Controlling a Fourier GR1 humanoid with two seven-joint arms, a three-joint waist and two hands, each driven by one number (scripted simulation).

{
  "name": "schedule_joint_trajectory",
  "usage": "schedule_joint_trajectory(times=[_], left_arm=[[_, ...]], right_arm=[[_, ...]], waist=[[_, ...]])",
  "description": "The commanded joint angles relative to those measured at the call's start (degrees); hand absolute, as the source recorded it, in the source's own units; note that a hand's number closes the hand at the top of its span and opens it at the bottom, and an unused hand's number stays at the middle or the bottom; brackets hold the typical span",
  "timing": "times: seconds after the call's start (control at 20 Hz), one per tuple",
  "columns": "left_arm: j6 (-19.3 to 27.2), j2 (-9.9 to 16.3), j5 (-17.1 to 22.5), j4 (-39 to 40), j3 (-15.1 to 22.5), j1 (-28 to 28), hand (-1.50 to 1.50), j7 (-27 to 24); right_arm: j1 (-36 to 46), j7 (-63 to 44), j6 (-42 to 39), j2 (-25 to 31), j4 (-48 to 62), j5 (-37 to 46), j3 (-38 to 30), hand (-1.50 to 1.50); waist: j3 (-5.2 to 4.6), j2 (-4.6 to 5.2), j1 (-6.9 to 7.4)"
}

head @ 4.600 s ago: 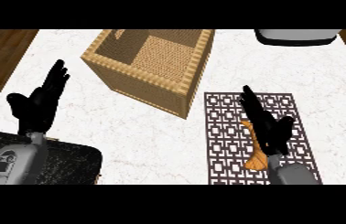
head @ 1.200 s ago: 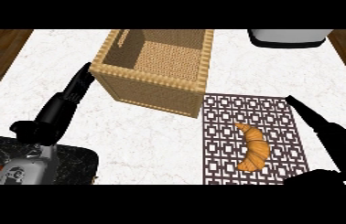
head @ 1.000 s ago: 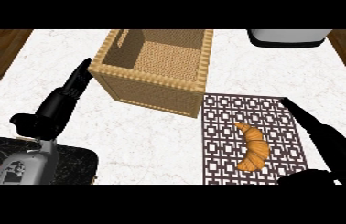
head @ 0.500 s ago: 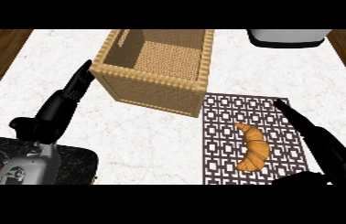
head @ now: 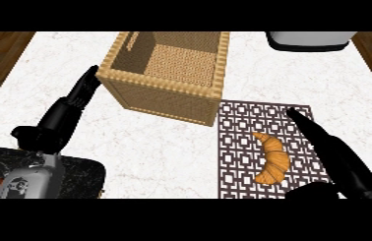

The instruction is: Pick the croissant from the placemat and place it in the basket

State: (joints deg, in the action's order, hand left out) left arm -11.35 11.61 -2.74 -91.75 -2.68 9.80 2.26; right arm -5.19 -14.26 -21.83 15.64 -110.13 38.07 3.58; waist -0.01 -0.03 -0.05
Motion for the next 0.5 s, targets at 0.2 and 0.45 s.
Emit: schedule_joint_trajectory(times=[0.2,0.45], left_arm=[[0.55,-2.99,-2.06,-0.44,1.31,-0.97,0.0,-0.45],[-1.82,-1.27,-0.45,-4.83,-0.43,-2.34,0.0,2.51]], right_arm=[[-0.29,2.64,0.92,-2.15,3.41,4.57,1.57,-1.5],[-0.74,3.0,4.74,-4.5,8.16,8.87,3.31,-1.5]], waist=[[0.01,0.01,-0.03],[0.02,-0.01,0.08]])
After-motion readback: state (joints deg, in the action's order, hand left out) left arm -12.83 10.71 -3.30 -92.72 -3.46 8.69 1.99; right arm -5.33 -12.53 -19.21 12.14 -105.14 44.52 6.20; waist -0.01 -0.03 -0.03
